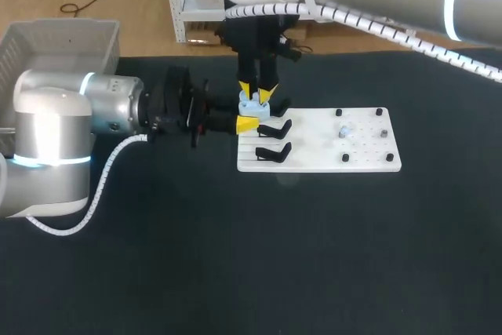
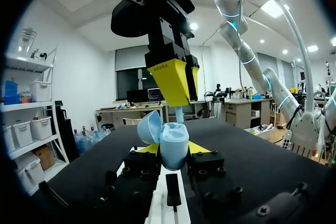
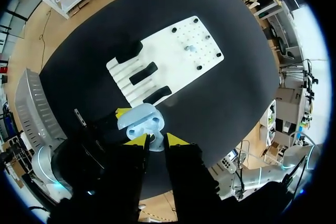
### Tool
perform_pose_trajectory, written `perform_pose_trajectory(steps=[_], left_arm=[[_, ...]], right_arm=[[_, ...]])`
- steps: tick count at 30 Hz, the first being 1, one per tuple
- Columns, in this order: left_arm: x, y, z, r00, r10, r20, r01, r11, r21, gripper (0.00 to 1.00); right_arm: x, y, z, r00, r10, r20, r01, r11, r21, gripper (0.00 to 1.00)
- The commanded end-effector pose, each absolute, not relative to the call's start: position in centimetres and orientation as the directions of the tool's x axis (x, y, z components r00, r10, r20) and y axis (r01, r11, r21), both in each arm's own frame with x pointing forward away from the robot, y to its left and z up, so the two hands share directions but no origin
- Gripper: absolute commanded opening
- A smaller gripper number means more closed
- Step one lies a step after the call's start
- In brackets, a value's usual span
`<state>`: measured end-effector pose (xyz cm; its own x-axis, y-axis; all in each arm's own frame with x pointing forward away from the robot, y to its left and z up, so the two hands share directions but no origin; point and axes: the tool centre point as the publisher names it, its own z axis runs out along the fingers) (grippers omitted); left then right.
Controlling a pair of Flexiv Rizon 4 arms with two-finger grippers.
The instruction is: Pick up each earbud case from the left stands, insert the matching earbuds, close the lid, and place the case in the box.
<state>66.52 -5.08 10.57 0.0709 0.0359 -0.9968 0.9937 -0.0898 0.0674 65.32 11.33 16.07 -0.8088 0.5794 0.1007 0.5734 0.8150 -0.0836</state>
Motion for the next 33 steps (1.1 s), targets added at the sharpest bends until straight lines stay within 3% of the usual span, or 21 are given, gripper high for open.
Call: perform_pose_trajectory(steps=[1,33], left_arm=[[66.34,-5.09,10.55,0.073,0.036,-0.997,0.994,-0.084,0.07,0.0],[66.34,-5.09,10.55,0.073,0.036,-0.997,0.994,-0.084,0.07,0.0]], right_arm=[[65.39,11.43,15.95,-0.809,0.579,0.099,0.574,0.815,-0.082,0.0],[65.42,10.71,15.07,-0.799,0.601,0.041,0.595,0.798,-0.099,0.0]])
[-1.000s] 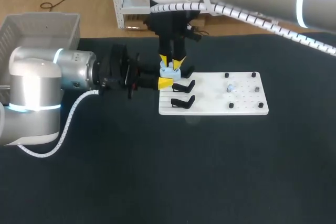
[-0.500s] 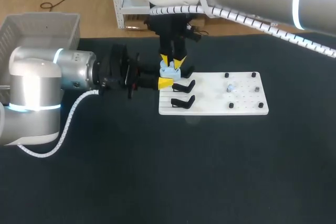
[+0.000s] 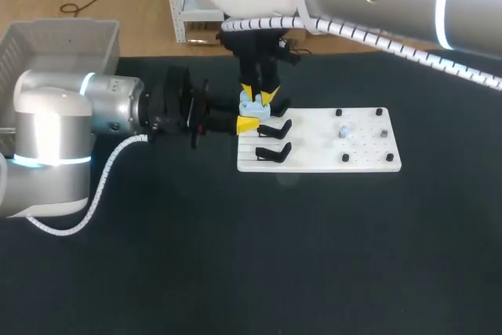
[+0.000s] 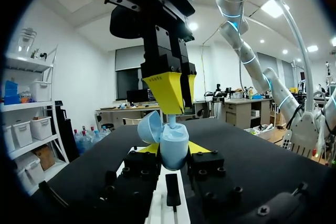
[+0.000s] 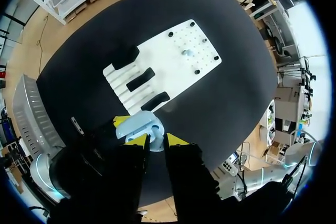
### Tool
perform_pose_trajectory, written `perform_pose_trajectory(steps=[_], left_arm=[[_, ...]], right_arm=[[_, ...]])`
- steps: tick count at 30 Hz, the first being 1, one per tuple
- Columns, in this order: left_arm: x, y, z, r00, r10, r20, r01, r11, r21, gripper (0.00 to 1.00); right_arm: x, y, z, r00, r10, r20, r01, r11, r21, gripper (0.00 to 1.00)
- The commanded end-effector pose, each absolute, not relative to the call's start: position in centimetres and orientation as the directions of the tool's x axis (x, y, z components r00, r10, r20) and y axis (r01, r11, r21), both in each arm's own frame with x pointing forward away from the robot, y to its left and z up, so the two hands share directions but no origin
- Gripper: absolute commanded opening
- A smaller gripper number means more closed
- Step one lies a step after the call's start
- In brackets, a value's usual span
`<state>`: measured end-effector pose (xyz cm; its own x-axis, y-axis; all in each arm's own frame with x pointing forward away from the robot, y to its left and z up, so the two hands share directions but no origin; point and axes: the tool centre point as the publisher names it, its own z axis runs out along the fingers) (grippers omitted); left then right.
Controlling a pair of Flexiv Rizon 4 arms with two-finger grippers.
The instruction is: Pick up each earbud case from the left stands, insert the matching earbuds, close the lid, and place the case in the box.
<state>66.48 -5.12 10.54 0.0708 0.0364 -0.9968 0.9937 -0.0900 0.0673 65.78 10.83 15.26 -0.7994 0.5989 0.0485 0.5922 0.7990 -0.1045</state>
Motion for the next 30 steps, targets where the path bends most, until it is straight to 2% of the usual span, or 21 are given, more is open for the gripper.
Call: perform_pose_trajectory(steps=[1,17,18,19,22,23,24,25,28,30], left_arm=[[66.3,-5.1,10.5,0.073,0.036,-0.997,0.994,-0.084,0.07,0.0],[66.3,-5.1,10.5,0.073,0.036,-0.997,0.994,-0.084,0.07,0.0],[66.3,-5.1,10.5,0.073,0.036,-0.997,0.994,-0.084,0.07,0.0],[66.3,-5.1,10.5,0.073,0.036,-0.997,0.994,-0.084,0.07,0.0],[66.3,-5.1,10.5,0.073,0.036,-0.997,0.994,-0.084,0.07,0.0],[66.3,-5.1,10.5,0.073,0.036,-0.997,0.994,-0.084,0.07,0.0],[66.3,-5.1,10.5,0.073,0.036,-0.997,0.994,-0.084,0.07,0.0],[66.3,-5.1,10.5,0.073,0.036,-0.997,0.994,-0.084,0.07,0.0],[66.3,-5.1,10.5,0.073,0.036,-0.997,0.994,-0.084,0.07,0.0],[66.3,-5.1,10.5,0.073,0.036,-0.997,0.994,-0.084,0.07,0.0]], right_arm=[[65.4,10.7,15.0,-0.799,0.601,0.037,0.595,0.797,-0.101,0.0],[65.9,11.3,14.8,-0.798,0.602,0.022,0.598,0.796,-0.099,0.0],[65.9,11.4,14.8,-0.798,0.602,0.022,0.598,0.796,-0.098,0.29],[65.9,11.4,14.8,-0.798,0.602,0.023,0.598,0.796,-0.096,0.41],[66.0,11.5,14.9,-0.799,0.601,0.022,0.597,0.797,-0.087,0.48],[65.9,11.6,14.9,-0.799,0.601,0.023,0.597,0.798,-0.085,0.65],[65.9,11.6,15.0,-0.8,0.6,0.023,0.597,0.798,-0.081,0.75],[65.8,11.6,15.0,-0.801,0.598,0.021,0.596,0.8,-0.07,0.76],[65.3,11.5,15.9,-0.803,0.596,0.014,0.595,0.803,-0.041,0.58],[64.7,11.3,16.5,-0.806,0.592,0.012,0.591,0.806,-0.018,0.53]])
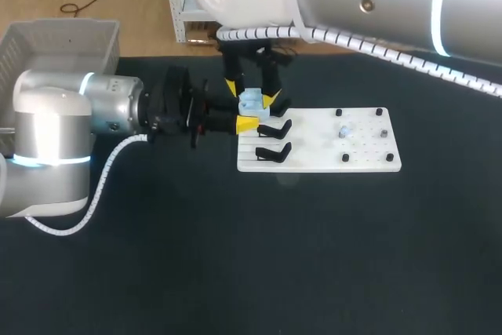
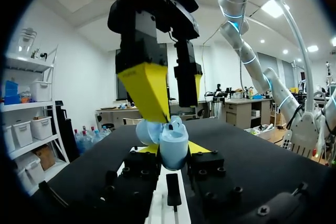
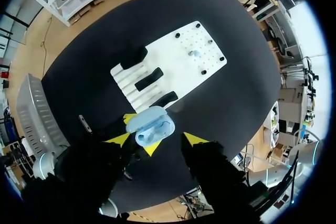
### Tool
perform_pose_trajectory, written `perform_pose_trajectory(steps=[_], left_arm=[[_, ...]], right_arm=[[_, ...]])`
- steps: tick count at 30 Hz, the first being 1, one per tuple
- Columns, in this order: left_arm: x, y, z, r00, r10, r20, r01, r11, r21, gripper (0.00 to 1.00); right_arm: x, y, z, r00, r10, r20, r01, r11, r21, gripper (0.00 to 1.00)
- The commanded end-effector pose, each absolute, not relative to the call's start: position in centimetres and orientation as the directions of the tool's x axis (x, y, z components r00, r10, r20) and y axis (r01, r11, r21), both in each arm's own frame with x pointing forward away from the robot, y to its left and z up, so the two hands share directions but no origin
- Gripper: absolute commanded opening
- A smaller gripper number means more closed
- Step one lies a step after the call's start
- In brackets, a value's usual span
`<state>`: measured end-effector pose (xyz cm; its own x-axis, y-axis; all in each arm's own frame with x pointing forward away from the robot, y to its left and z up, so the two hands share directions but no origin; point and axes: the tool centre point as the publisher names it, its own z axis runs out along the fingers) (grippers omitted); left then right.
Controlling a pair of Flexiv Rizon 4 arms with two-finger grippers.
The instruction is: Pick up each earbud case from the left stands, insert the matching earbuds, close the lid, and place the case in the box.
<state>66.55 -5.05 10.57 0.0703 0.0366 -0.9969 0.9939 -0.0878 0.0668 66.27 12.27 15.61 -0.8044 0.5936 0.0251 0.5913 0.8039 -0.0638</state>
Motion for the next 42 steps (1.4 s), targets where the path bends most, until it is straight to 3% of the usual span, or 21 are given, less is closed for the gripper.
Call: perform_pose_trajectory(steps=[1,4,13,20,42], left_arm=[[66.3,-5.1,10.5,0.073,0.036,-0.997,0.994,-0.084,0.07,0.0],[66.3,-5.1,10.5,0.073,0.036,-0.997,0.994,-0.084,0.07,0.0],[66.3,-5.1,10.5,0.073,0.036,-0.997,0.994,-0.084,0.07,0.0],[66.3,-5.1,10.5,0.073,0.036,-0.997,0.994,-0.084,0.07,0.0],[66.3,-5.1,10.5,0.073,0.036,-0.997,0.994,-0.084,0.07,0.0]], right_arm=[[64.4,11.1,16.8,-0.808,0.589,0.01,0.589,0.808,-0.005,0.51],[63.5,10.1,17.5,-0.821,0.57,0.005,0.57,0.821,0.03,0.46],[62.0,6.5,18.7,-0.902,0.431,-0.032,0.422,0.893,0.156,0.49],[61.9,3.1,17.8,-0.927,0.357,-0.111,0.327,0.918,0.224,0.44],[64.0,-3.4,13.8,-0.964,0.138,-0.228,0.087,0.971,0.222,0.48]])
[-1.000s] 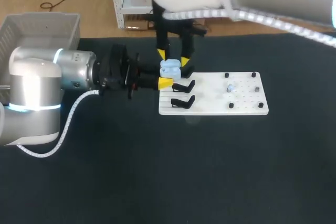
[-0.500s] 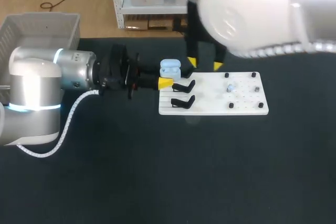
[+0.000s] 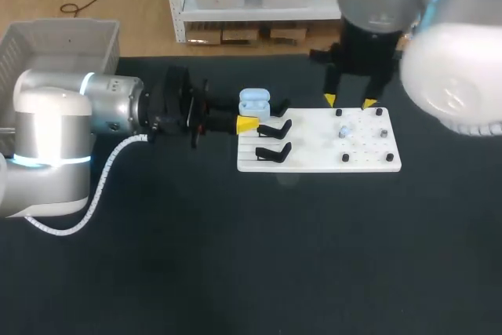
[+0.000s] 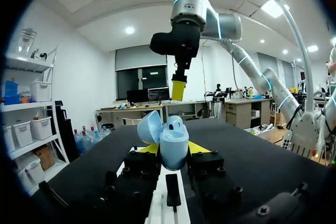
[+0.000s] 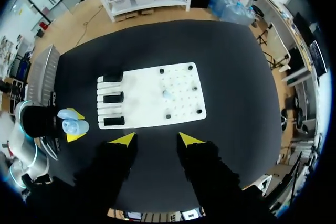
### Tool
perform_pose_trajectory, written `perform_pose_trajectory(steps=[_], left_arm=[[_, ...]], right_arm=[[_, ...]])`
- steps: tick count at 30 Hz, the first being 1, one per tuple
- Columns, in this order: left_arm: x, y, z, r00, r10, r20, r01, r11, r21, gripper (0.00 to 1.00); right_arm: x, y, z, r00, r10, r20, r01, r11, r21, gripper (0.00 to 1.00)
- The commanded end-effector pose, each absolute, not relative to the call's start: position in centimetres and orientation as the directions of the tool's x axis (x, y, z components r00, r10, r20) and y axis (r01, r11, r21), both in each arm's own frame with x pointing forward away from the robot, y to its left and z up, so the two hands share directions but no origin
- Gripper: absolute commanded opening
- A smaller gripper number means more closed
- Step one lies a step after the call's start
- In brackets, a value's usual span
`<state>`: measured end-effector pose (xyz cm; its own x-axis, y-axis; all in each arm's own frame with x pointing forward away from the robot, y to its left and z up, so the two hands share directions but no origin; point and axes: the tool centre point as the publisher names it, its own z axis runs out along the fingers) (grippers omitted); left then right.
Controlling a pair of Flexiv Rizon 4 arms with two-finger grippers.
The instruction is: Pick up each earbud case from the left stands, insert the matching earbuds, close the lid, and place the case in the box.
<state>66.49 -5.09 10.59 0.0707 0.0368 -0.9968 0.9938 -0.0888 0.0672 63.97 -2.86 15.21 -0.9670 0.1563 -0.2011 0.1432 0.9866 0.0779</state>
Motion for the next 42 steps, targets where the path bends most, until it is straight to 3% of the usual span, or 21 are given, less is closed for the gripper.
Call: perform_pose_trajectory(steps=[1,18,23,27,42], left_arm=[[66.3,-5.1,10.5,0.073,0.036,-0.997,0.994,-0.084,0.07,0.0],[66.3,-5.1,10.5,0.073,0.036,-0.997,0.994,-0.084,0.07,0.0],[66.3,-5.1,10.5,0.073,0.036,-0.997,0.994,-0.084,0.07,0.0],[66.3,-5.1,10.5,0.073,0.036,-0.997,0.994,-0.084,0.07,0.0],[66.3,-5.1,10.5,0.073,0.036,-0.997,0.994,-0.084,0.07,0.0]], right_arm=[[64.2,-3.5,13.4,-0.964,0.126,-0.233,0.075,0.974,0.215,0.47],[68.1,-5.3,6.4,-0.977,0.064,-0.205,0.038,0.991,0.129,0.48],[69.1,-5.1,5.7,-0.978,0.104,-0.181,0.08,0.988,0.132,0.56],[69.6,-5.1,5.1,-0.972,0.162,-0.169,0.138,0.98,0.143,0.49],[70.7,-5.3,3.0,-0.942,0.32,-0.105,0.297,0.935,0.192,0.44]])
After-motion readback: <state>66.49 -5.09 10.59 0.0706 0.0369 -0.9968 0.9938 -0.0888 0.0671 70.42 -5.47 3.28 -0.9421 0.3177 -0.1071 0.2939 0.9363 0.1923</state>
